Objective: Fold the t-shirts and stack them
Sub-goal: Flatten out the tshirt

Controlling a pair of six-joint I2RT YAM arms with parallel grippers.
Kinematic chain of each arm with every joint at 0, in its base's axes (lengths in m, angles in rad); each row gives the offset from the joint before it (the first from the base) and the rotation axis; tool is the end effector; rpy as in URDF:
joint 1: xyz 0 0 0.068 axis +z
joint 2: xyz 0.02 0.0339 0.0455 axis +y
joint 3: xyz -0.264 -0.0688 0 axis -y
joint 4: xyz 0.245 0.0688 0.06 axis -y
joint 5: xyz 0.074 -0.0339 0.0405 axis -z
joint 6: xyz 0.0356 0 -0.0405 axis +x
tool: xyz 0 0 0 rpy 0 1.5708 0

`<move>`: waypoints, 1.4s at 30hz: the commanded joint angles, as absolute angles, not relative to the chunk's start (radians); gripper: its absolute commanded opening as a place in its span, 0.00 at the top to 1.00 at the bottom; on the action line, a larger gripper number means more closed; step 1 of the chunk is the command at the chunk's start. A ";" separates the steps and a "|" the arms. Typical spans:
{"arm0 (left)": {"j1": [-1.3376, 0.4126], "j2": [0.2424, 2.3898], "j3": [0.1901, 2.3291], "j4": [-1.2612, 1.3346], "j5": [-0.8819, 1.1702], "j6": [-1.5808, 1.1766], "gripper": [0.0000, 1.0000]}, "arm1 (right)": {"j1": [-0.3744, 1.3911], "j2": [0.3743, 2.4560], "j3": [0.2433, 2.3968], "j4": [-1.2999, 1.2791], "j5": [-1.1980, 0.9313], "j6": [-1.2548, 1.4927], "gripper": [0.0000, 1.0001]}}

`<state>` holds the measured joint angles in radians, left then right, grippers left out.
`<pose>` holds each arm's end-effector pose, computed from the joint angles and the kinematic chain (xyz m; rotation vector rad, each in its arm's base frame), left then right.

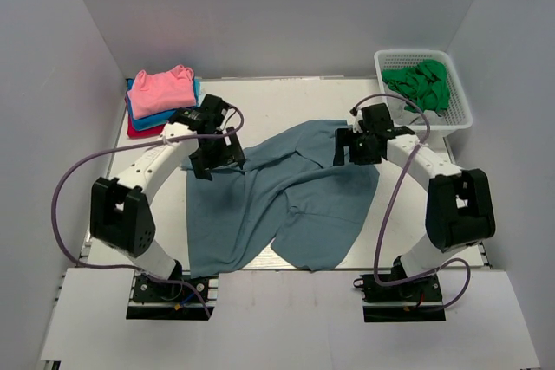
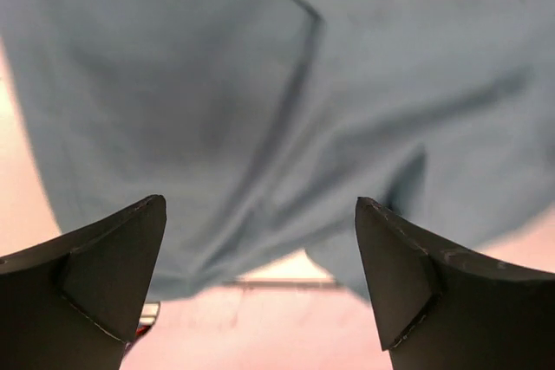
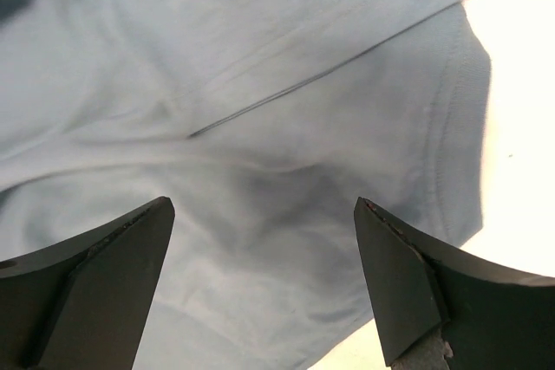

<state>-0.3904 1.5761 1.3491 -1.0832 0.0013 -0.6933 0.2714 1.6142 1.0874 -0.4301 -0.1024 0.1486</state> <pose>0.2791 -0.1149 0.2749 -0.4392 2.8791 -0.1984 0.3231 0.0937 0.2165 -0.1975 2.5389 0.2959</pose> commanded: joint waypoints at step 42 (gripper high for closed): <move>0.064 1.899 1.324 -0.749 -0.055 -0.782 0.46 | 0.198 1.518 1.144 -0.406 -0.146 0.183 0.10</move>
